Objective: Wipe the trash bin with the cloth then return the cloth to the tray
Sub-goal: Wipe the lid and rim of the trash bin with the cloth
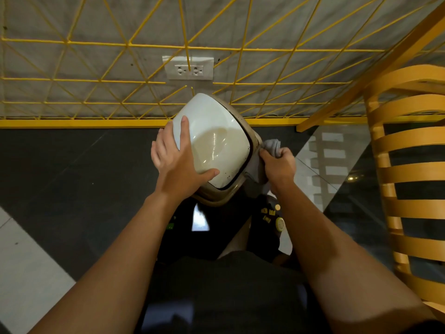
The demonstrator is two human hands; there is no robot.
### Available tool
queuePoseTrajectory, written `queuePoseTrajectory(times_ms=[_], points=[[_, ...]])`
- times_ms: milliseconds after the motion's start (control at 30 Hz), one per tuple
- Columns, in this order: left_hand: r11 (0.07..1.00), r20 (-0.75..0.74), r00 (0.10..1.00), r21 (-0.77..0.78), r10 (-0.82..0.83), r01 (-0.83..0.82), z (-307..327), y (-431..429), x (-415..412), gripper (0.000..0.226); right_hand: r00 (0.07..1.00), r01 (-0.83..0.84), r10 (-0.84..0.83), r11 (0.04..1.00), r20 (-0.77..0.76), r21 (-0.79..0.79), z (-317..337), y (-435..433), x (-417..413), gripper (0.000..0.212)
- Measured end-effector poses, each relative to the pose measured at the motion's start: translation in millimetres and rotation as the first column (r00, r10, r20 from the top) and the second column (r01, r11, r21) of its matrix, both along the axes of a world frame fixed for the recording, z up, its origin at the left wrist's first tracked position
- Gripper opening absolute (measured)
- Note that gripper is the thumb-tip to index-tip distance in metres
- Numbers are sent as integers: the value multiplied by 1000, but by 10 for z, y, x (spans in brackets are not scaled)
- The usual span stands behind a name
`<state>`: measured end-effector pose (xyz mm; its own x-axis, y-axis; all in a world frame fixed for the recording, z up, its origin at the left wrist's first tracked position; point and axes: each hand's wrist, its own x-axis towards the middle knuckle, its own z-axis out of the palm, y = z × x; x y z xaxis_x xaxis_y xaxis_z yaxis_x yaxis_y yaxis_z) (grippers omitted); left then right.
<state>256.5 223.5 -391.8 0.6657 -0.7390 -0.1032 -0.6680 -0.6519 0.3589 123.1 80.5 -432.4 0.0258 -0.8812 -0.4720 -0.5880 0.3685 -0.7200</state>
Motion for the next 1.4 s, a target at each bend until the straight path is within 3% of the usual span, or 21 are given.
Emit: queuePoseTrajectory(times_ms=[400,567,767,900,1033,1200,1333,1400], points=[[1000,38,999,-12,17,-17,18,-21,51,114,1000,17,-16,999,24,-46,0,306,-47,28],[997,-66,995,-28,68,-70,-1,-39,149,113,997,-62,70,967,21,-247,72,266,87,20],[997,-69,996,-40,65,-67,-3,-43,154,111,944,-320,274,892,-182,-319,-14,618,90,14],[997,-81,995,-42,62,-65,6,-35,141,111,961,-256,202,910,-191,-325,65,556,152,19],[996,-79,995,-44,68,-72,-2,-40,144,111,972,-205,167,947,-167,-248,200,530,265,20],[997,-78,995,-41,68,-71,-13,-43,156,112,995,-93,97,990,31,-103,295,801,307,25],[997,-87,994,-28,72,-75,6,-48,141,125,988,-58,55,998,143,20,427,913,314,33],[997,-94,993,-18,76,-78,20,-51,131,133,981,-8,-7,997,192,74,471,899,318,28]])
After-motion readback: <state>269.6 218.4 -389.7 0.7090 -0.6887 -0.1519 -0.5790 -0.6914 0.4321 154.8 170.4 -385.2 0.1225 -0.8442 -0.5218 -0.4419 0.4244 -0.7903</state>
